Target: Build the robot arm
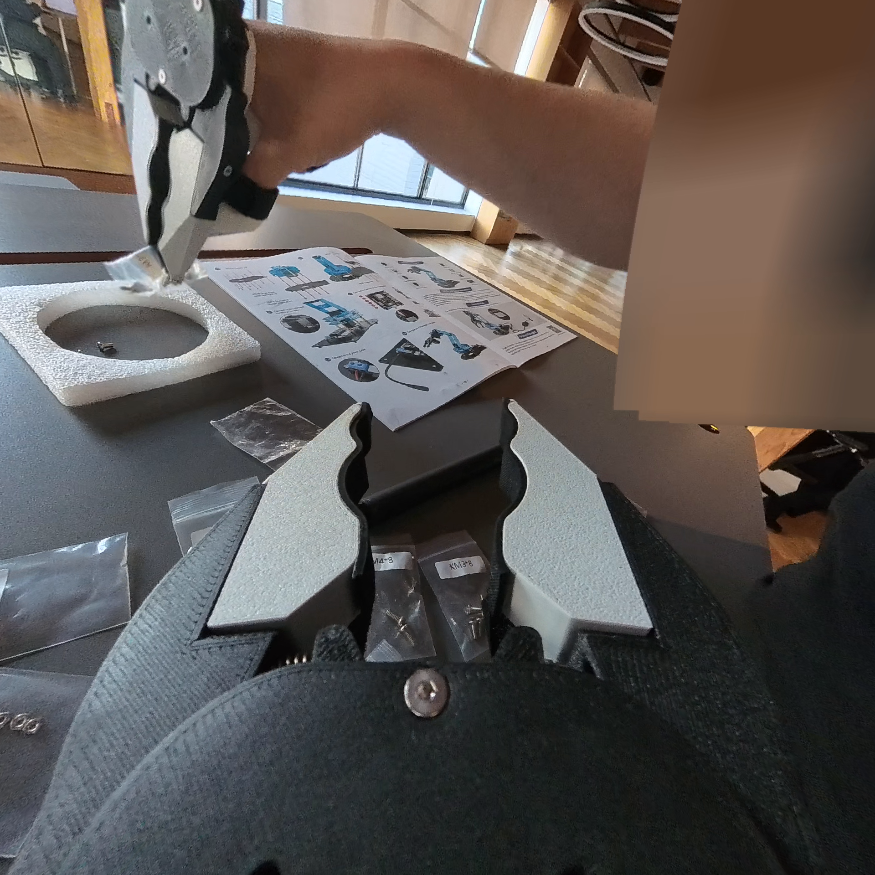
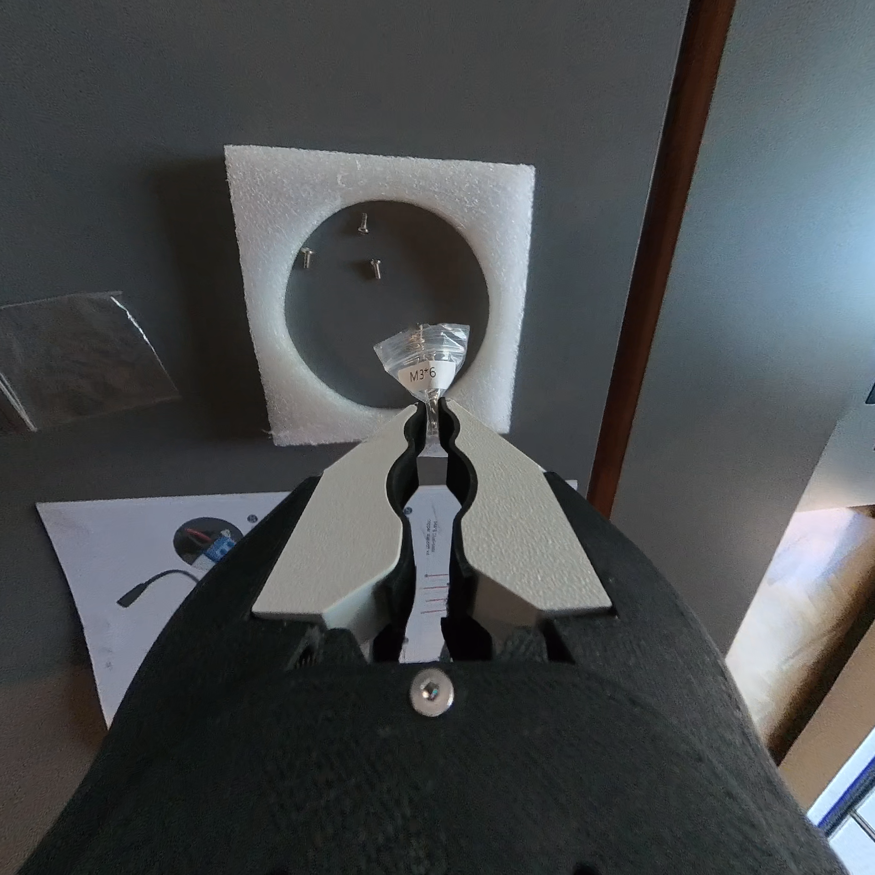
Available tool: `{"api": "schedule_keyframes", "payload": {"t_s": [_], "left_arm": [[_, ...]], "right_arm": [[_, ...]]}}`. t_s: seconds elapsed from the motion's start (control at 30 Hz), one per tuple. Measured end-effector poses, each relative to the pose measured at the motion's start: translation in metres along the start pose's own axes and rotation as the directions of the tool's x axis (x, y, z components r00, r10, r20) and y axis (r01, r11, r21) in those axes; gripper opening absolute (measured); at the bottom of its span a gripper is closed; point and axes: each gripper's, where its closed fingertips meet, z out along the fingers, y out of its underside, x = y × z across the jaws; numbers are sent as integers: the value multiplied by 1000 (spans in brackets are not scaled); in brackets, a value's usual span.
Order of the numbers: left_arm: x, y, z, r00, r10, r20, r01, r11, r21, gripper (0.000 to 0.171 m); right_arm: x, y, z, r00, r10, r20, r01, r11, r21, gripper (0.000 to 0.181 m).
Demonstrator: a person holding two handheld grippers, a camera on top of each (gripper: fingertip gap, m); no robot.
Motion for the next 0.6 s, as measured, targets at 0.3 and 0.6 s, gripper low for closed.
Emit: {"api": "schedule_keyframes", "payload": {"t_s": [0.3, 0.6], "left_arm": [[-3, -1, 0, 1000, 13, 17, -13, 1000, -1, 53], [-5, 1, 1, 1000, 9, 21, -9, 1000, -8, 53]], "right_arm": [[10, -3, -25, 999, -38, -10, 39, 999, 5, 3], [10, -6, -17, 995, -100, 1, 100, 995, 1, 3]]}}
